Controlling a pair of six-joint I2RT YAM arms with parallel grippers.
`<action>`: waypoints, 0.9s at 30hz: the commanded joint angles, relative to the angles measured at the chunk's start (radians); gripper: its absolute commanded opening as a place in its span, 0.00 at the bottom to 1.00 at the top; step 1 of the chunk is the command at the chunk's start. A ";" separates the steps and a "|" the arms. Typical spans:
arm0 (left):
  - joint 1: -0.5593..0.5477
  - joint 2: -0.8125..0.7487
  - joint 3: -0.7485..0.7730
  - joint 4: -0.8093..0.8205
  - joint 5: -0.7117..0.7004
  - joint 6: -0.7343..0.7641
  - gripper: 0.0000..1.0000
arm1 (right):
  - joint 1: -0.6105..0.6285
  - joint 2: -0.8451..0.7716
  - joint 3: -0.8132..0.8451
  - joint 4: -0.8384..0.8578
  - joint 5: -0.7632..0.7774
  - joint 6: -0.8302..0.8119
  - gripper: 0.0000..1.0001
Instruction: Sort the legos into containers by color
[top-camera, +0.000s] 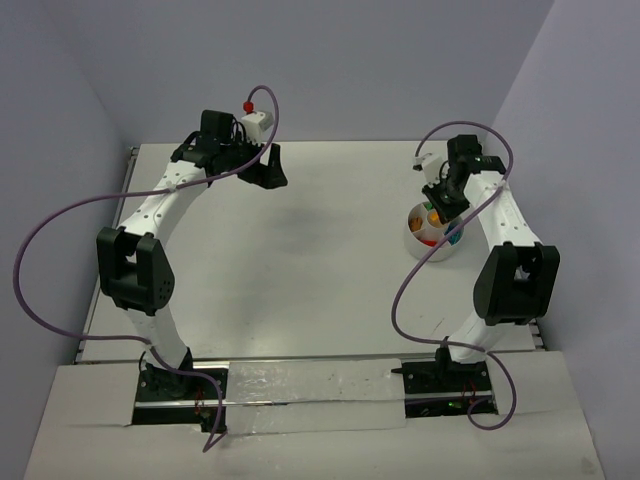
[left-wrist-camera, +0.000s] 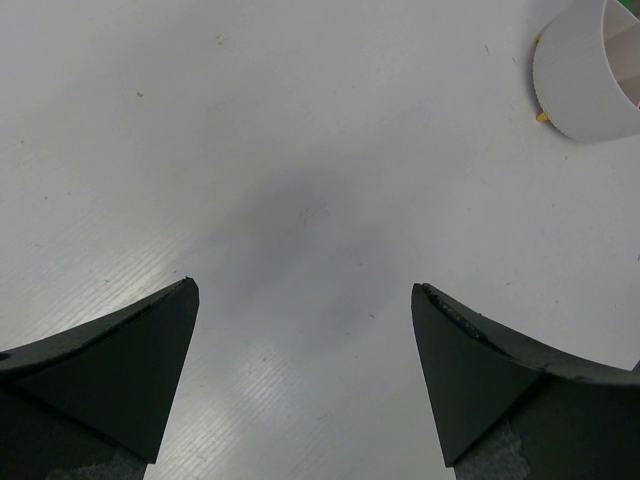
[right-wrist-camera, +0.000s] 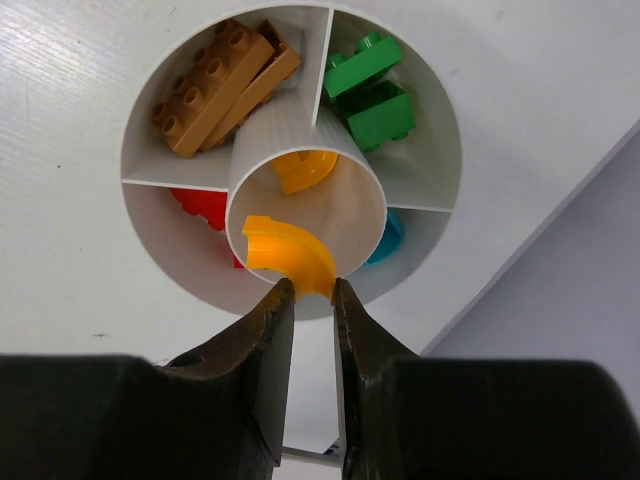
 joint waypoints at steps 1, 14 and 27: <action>-0.004 0.000 0.043 -0.004 -0.009 -0.011 0.99 | -0.006 0.028 0.065 0.022 0.033 0.009 0.22; -0.004 -0.007 0.043 -0.015 -0.013 -0.009 0.99 | -0.003 0.028 0.133 -0.036 -0.016 0.027 0.53; 0.033 -0.102 -0.032 0.005 -0.008 -0.109 0.99 | 0.242 0.017 0.386 -0.034 -0.233 0.342 1.00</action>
